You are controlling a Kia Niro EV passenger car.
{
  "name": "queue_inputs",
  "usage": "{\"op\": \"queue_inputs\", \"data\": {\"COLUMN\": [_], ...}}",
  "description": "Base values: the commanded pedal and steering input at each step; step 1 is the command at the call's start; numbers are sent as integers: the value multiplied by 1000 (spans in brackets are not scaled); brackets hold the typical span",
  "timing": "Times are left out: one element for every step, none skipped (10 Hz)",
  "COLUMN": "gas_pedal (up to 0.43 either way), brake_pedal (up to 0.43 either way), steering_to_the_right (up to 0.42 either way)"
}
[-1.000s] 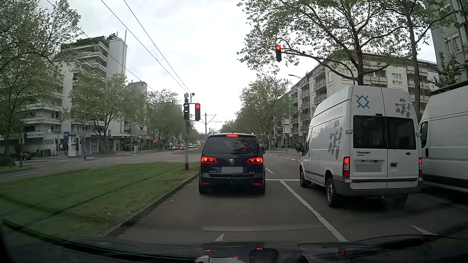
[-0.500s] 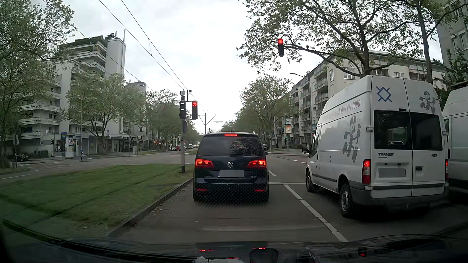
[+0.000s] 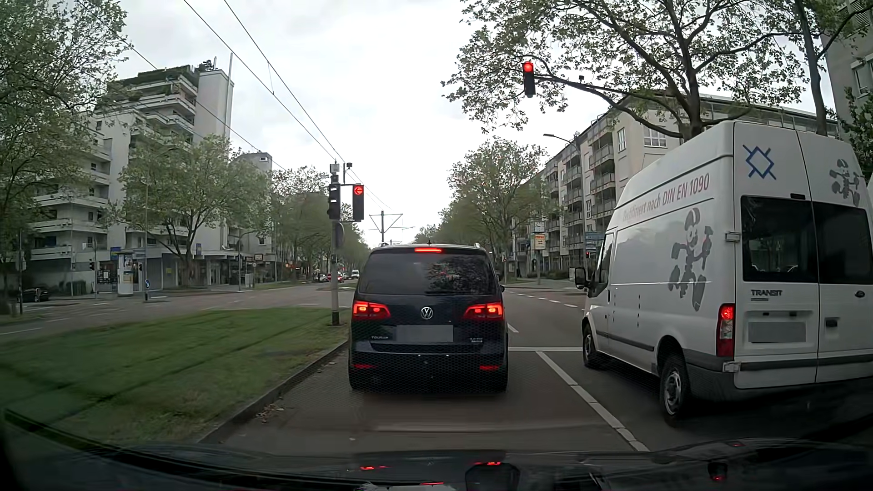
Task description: Follow the waypoints while adhering to traffic rules and regulations
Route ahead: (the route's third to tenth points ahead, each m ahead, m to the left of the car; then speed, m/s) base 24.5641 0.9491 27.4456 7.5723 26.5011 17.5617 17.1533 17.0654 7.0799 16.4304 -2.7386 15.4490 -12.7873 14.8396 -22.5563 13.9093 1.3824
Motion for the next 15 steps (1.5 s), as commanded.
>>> {"op": "queue_inputs", "data": {"gas_pedal": [0,0,0,0,0,0,0,0,0,0,0,0,0,0,0], "brake_pedal": [110,110,110,110,104,104,104,104,98,98,98,98,98,104,98], "steering_to_the_right": [-3,-4,-4,-4,-4,-4,-4,-3,-3,-4,-3,-3,-4,-4,-3]}}
